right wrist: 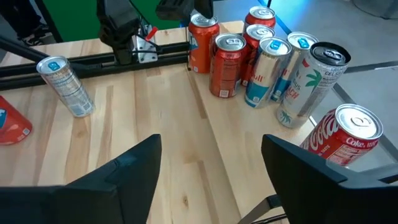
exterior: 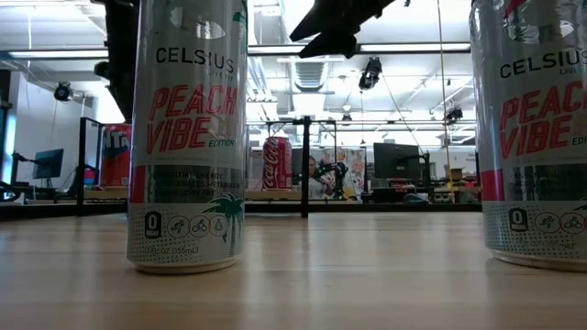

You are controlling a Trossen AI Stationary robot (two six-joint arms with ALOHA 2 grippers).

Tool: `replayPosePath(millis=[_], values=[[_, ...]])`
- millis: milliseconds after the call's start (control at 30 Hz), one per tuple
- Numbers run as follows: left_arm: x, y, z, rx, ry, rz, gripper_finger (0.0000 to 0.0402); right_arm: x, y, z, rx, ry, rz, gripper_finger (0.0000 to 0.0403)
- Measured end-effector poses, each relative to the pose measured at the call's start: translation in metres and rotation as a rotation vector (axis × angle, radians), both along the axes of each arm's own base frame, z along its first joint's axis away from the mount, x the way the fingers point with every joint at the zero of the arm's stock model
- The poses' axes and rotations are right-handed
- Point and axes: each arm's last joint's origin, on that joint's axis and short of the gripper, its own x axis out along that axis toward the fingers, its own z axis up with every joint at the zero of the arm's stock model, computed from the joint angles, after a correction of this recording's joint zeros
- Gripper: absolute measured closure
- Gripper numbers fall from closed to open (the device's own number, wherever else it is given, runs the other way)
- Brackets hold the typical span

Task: Place canned beverage on shelf
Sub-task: Put the top orange soda can on the shelf aligned with the other orange soda can

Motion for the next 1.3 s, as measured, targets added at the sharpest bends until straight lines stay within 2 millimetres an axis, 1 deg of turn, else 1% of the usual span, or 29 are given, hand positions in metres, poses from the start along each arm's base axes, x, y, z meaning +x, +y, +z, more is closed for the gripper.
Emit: replayPosePath(millis=[167,467,667,833,967,1067,1133,1233,1300], values=[[0.001,0.001,-0.008,0.001,0.006,0.001,0.0402,0.000,0.000,0.000,0.000,0.001,0.000,0.0158],[0.004,0.004,-0.011,0.038,-0.008,-0.024,0.0402,0.000,0.000,0.000,0.000,0.001,0.000,0.0180],[0.007,0.010,-0.015,0.096,0.073,-0.008,0.0402,0.000,0.000,0.000,0.000,0.001,0.000,0.0184],[0.008,0.011,-0.017,0.093,0.094,-0.021,0.0401,0.000,0.000,0.000,0.000,0.001,0.000,0.0184],[0.005,0.009,-0.011,0.092,0.095,-0.025,0.0402,0.000,0.000,0.000,0.000,0.002,0.000,0.0184],[0.000,0.003,0.005,0.107,0.070,-0.029,0.0402,0.000,0.000,0.000,0.003,0.001,-0.002,0.0184],[-0.004,-0.002,0.011,0.071,0.048,-0.041,0.0402,0.000,0.000,0.000,0.005,0.001,-0.002,0.0184],[-0.007,-0.008,0.014,0.005,-0.018,-0.067,0.0402,0.000,0.000,0.000,0.005,0.001,-0.003,0.0184],[-0.009,-0.012,0.011,-0.030,-0.041,-0.079,0.0402,0.000,0.000,0.000,0.005,0.001,-0.003,0.0184]])
